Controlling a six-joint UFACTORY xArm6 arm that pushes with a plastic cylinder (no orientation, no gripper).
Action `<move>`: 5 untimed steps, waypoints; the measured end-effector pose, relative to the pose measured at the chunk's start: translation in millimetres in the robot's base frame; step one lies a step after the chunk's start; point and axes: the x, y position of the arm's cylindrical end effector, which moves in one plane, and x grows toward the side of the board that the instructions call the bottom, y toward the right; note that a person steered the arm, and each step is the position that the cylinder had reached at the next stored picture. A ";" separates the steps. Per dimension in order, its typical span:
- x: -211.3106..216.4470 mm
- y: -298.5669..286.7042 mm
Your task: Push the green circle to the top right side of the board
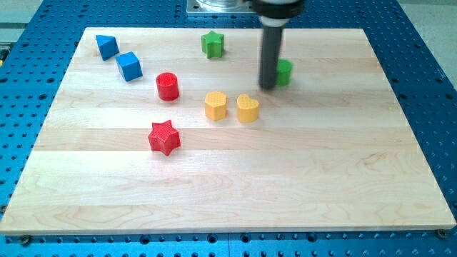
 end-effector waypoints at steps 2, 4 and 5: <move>-71.8 83.1; -62.5 131.5; -78.0 140.0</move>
